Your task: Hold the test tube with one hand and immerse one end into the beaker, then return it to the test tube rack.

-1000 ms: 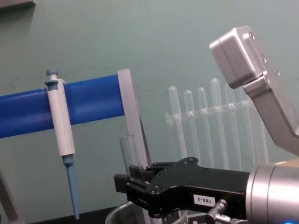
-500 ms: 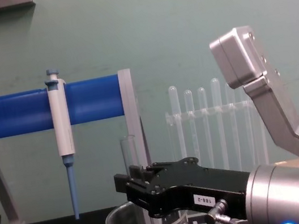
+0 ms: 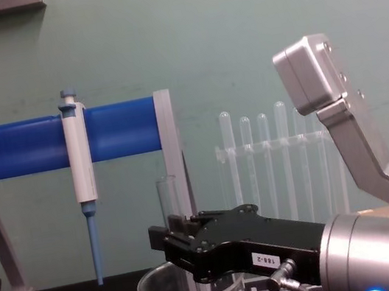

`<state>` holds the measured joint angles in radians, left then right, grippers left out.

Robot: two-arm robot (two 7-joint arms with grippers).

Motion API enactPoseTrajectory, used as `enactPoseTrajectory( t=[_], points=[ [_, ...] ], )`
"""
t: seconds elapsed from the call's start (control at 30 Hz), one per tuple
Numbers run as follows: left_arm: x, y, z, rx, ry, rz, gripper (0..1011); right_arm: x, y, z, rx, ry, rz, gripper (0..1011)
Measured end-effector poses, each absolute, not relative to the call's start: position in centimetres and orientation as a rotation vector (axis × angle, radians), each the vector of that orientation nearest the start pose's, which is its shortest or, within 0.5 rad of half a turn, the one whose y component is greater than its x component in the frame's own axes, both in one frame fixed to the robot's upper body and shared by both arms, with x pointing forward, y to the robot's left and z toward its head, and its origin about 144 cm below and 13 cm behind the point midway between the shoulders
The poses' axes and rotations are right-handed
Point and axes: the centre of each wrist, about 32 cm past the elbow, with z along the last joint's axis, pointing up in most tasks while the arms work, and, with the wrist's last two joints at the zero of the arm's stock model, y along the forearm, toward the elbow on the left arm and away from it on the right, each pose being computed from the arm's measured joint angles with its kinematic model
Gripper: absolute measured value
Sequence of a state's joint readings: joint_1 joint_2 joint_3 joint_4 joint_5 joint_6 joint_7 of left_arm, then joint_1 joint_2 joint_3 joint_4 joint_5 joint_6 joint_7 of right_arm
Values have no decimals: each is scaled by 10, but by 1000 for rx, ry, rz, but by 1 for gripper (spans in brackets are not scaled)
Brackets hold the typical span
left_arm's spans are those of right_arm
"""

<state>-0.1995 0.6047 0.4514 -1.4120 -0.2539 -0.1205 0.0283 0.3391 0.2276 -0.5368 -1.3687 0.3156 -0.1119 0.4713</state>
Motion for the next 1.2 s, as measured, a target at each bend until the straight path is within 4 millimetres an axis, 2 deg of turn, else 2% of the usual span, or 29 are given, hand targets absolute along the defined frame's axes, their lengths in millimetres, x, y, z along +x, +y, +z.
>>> enactPoseTrajectory(
  t=[1.2],
  points=[
    [489,310,1140,304,-285,1248,1000,520,-149,1166,39,-105,-637,225]
  ],
)
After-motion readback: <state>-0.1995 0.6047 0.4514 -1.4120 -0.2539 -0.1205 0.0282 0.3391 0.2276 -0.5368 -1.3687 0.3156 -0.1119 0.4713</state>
